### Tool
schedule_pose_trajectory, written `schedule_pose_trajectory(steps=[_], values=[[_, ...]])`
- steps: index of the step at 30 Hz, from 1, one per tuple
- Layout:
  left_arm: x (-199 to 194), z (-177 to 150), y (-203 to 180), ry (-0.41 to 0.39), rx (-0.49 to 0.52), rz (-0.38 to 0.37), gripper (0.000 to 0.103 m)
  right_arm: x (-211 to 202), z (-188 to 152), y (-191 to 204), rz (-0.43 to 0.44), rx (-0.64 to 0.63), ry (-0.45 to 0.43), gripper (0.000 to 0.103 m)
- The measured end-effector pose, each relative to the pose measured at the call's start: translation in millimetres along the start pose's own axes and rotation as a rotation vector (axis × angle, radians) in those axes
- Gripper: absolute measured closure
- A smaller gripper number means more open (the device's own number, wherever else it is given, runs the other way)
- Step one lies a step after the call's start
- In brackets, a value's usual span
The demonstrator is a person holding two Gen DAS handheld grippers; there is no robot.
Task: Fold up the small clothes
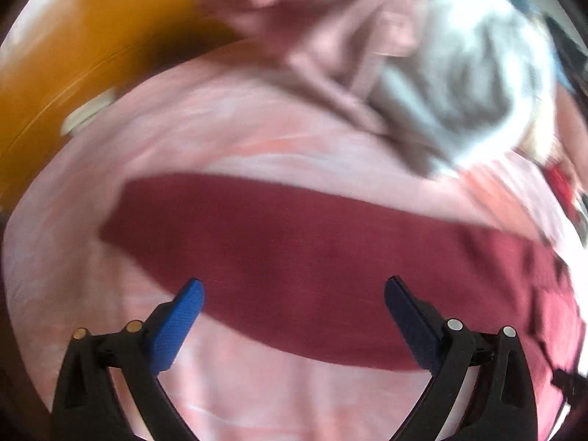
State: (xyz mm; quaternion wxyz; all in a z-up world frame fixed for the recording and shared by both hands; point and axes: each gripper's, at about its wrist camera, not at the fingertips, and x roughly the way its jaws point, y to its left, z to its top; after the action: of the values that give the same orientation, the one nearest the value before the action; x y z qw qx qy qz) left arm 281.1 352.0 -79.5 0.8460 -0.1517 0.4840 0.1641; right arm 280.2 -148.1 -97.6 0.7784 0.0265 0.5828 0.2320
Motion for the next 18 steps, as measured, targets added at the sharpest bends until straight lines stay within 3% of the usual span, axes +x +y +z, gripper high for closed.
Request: schedule_pose_trajectory(steps=[6, 11, 14, 16, 17, 18], values=[[27.7, 12.7, 34.1, 0.036, -0.07, 0.05, 0.004, 12.8, 8.4, 9.5, 0.033, 0.001, 0.005, 0.062], [42.5, 14.9, 42.0, 0.068, -0.101, -0.006, 0.004, 26.8, 25.3, 43.2, 0.075, -0.02, -0.003, 0.058], [48.5, 15.2, 38.1, 0.068, -0.063, -0.006, 0.007, 35.9, 28.2, 57.8, 0.098, -0.023, 0.003, 0.058], [50.3, 15.1, 35.3, 0.067, -0.047, -0.004, 0.023, 40.0, 27.1, 63.2, 0.096, -0.028, 0.011, 0.058], [49.7, 15.7, 33.8, 0.06, -0.046, 0.002, 0.042, 40.8, 26.2, 64.7, 0.087, -0.035, 0.012, 0.057], [48.0, 16.4, 31.5, 0.05, -0.043, -0.003, 0.055, 41.0, 25.9, 65.3, 0.08, -0.039, 0.011, 0.058]])
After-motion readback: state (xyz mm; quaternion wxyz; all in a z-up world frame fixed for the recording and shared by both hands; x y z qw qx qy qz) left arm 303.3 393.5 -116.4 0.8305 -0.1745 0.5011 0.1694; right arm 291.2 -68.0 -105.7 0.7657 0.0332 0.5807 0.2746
